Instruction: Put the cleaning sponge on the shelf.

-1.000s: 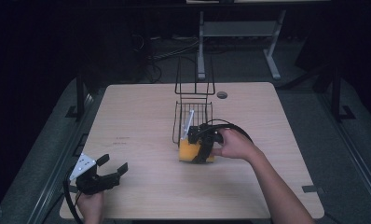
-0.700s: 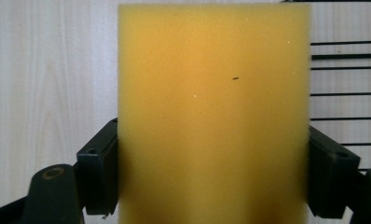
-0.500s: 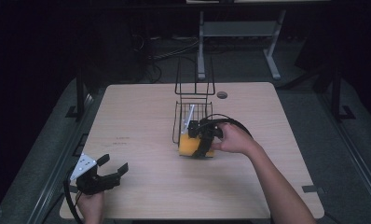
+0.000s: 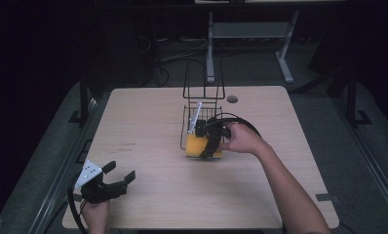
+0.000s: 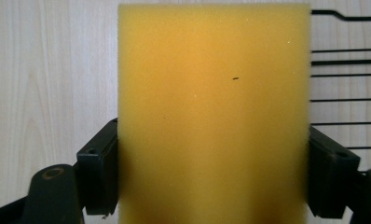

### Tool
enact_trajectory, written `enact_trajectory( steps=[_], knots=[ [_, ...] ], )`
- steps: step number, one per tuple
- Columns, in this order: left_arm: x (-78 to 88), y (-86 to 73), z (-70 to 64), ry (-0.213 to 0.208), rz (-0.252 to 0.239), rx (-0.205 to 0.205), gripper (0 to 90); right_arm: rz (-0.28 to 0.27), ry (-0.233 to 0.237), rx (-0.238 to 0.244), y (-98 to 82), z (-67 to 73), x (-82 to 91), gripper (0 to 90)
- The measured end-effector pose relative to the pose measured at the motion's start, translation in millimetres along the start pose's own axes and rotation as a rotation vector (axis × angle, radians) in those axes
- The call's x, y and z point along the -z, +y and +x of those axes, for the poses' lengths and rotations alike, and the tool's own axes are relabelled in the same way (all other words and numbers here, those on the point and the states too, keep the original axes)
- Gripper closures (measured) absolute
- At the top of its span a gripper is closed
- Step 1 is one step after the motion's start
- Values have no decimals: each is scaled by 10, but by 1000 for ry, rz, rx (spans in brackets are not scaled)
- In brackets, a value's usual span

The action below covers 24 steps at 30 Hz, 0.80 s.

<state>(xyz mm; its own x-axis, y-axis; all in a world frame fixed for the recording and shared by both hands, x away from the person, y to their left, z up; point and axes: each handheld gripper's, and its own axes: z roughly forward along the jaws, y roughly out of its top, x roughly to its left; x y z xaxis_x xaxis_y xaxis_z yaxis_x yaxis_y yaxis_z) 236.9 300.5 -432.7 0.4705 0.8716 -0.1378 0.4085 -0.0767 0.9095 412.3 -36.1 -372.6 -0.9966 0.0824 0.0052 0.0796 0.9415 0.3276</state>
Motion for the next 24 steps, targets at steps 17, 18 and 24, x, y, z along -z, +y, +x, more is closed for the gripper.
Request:
enact_trajectory(
  steps=[17, 18, 24],
  knots=[
    [14, 6, 0, -5, -11, 8, 128, 16, 6, -41, -40, -246, -63, 212],
    [14, 7, -1, -4, -9, 6, 128, 8, 11, -46, -47, -264, -65, 212],
    [8, 7, 0, -4, -7, 5, 128, 0, 15, -65, -74, -339, -96, 212]
  ],
)
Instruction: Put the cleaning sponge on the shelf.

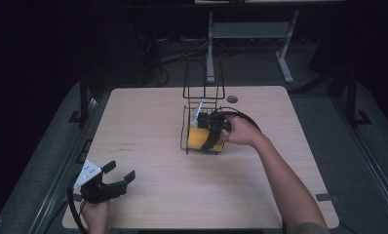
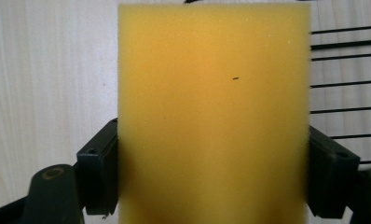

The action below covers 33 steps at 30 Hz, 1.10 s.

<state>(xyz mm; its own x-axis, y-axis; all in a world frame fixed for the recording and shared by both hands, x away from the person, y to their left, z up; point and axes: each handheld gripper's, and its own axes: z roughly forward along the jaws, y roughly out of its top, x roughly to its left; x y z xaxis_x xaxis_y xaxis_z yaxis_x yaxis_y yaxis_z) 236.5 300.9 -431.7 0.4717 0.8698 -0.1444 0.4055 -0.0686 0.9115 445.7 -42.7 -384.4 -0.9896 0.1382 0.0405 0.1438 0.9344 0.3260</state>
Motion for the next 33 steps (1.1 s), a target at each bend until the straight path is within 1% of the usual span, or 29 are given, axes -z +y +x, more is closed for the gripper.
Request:
enact_trajectory(
  steps=[2, 3, 5, 7, 9, 10, 11, 13, 14, 15, 18, 20, 23, 25, 27, 30, 32, 33],
  knots=[
    [0, 1, 1, 1, 0, -1, 128, 31, -9, 10, 26, -17, -14, 212],
    [0, 1, 2, 1, 0, 0, 128, 37, -9, 14, 46, -24, -11, 211],
    [0, -1, 5, 1, 1, -1, 128, 28, 0, 26, 87, -45, -16, 211],
    [1, 0, 4, 2, 1, -1, 128, 23, 14, 19, 117, -74, -34, 212],
    [2, 0, 3, 2, -4, -2, 128, 48, -3, 34, 149, -105, -61, 211],
    [2, 0, 2, 2, -4, -2, 128, 53, -1, 31, 164, -120, -68, 212],
    [4, 1, 3, 2, -3, -2, 128, 50, 5, 26, 180, -132, -70, 212],
    [7, 0, 5, 0, -7, -4, 128, 41, 7, 31, 202, -164, -74, 212],
    [9, 1, 5, -1, -6, -3, 128, 41, 18, 22, 204, -181, -80, 212],
    [11, 0, 5, 1, -7, -1, 128, 39, 12, 23, 203, -201, -87, 212],
    [15, 0, 10, 1, -5, -1, 128, 82, -12, 19, 212, -258, -117, 211],
    [18, 1, 10, 0, -6, -1, 128, 69, -6, 25, 225, -296, -110, 212],
    [14, 3, 5, -2, -4, -6, 128, 52, 2, 18, 231, -343, -116, 211],
    [14, 3, 3, -3, -4, -3, 128, 48, 2, 10, 221, -367, -129, 210],
    [19, 3, 3, -3, -4, -2, 128, 56, -2, -2, 205, -374, -140, 209],
    [19, 4, 5, -1, -5, -5, 128, 48, -12, 15, 189, -380, -167, 208],
    [22, 4, 2, -3, -5, -5, 128, 51, -10, 10, 186, -380, -173, 209],
    [22, 4, -1, -2, -5, -4, 128, 42, -10, 13, 186, -383, -183, 208]
  ],
)
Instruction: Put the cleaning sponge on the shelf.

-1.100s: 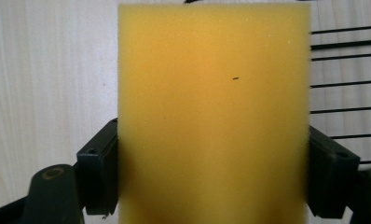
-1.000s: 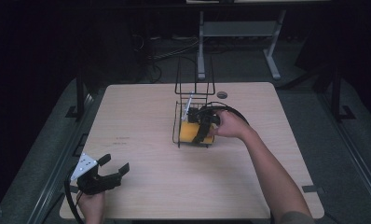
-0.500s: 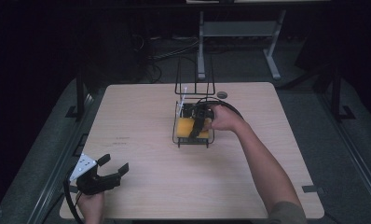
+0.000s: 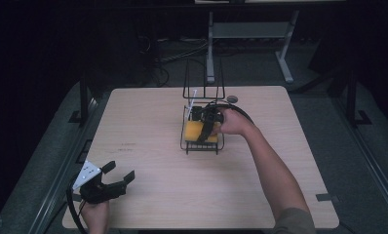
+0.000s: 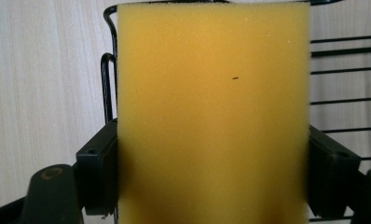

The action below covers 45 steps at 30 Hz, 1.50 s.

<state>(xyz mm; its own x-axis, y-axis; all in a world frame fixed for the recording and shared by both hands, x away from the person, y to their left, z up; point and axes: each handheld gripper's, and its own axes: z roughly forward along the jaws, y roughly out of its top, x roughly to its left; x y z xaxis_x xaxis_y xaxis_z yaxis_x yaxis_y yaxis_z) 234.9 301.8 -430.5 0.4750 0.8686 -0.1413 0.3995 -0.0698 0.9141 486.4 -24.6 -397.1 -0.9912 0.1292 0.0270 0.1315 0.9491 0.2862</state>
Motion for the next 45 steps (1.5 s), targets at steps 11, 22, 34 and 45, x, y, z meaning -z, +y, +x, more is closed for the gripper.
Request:
enact_trajectory(
  steps=[11, 22, 34, 45],
  knots=[
    [12, 0, 16, 3, -3, 4, 128, 11, -5, -7, 11, -7, -71, 204],
    [5, 1, 4, -1, 1, 1, 128, -1, -4, -10, -8, -23, -79, 197],
    [6, 2, 3, 1, -1, 2, 128, 4, -6, -5, 5, -11, -66, 189],
    [-6, 2, -13, -3, 3, -2, 128, -3, -16, -1, 14, 25, 2, 188]
  ],
)
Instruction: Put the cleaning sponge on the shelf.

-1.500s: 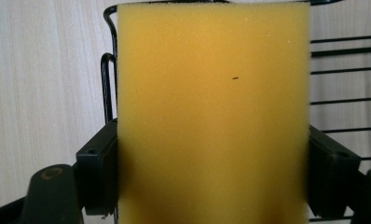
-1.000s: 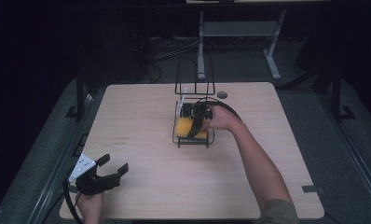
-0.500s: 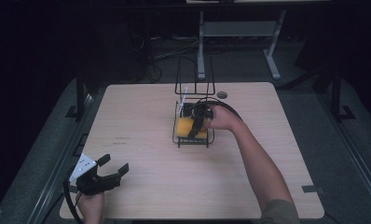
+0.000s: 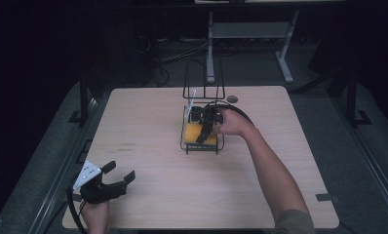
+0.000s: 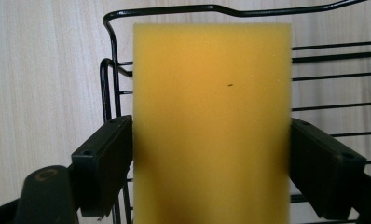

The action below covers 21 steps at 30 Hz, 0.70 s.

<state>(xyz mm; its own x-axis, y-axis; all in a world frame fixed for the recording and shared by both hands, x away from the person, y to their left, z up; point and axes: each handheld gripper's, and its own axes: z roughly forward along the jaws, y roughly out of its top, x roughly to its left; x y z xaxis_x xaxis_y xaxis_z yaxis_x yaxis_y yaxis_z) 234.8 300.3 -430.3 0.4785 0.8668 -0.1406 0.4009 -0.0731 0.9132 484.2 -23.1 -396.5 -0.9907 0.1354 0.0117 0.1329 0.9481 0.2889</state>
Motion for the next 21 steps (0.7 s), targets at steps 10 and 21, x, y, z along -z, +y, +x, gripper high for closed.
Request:
enact_trajectory(
  steps=[10, 21],
  knots=[
    [-19, -1, -12, -6, 0, -3, 128, 5, -19, 13, -11, 43, 99, 187],
    [-25, -1, -19, -6, 0, -8, 128, -1, -30, 11, -20, 68, 164, 188]
  ],
)
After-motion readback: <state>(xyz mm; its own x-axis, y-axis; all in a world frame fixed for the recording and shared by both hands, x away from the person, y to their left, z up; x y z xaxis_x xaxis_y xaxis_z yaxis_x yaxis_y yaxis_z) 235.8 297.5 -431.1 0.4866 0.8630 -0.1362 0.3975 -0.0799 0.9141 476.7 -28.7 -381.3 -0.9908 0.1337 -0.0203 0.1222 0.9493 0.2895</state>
